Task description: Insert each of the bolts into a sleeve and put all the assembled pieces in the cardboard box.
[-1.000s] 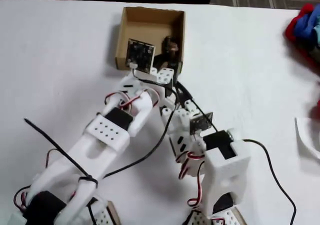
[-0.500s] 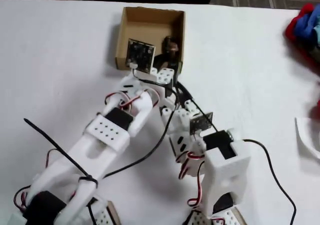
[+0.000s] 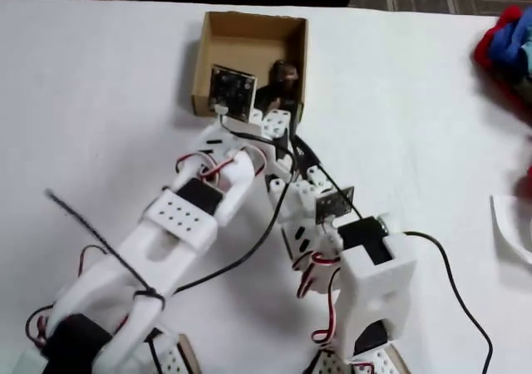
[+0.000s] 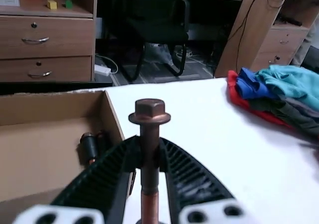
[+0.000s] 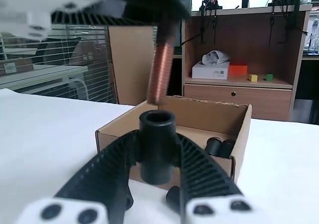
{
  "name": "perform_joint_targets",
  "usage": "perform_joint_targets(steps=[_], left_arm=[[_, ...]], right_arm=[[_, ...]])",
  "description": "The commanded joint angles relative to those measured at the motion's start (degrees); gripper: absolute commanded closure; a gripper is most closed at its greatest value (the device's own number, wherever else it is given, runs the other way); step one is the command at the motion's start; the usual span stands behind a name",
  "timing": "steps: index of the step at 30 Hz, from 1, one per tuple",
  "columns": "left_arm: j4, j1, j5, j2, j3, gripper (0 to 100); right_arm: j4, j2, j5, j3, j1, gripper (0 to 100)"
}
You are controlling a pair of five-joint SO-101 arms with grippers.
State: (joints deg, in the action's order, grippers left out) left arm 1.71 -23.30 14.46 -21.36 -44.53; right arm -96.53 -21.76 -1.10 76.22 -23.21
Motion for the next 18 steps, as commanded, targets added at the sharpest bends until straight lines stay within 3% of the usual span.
perform_joint_targets(steps=[1, 11, 18], left_arm=[[1.8, 0.7, -0.4, 2.4, 2.0, 97], [1.3, 0.7, -0.9, 5.9, 4.6, 97], [-4.0, 0.6, -3.2, 5.8, 4.5, 97]], right_arm=[[-2.1, 0.3, 0.5, -1.3, -0.4, 97.7], [-2.2, 0.4, 0.5, -1.3, 0.0, 97.7], [-2.2, 0.4, 0.5, -1.3, 0.0, 97.7]])
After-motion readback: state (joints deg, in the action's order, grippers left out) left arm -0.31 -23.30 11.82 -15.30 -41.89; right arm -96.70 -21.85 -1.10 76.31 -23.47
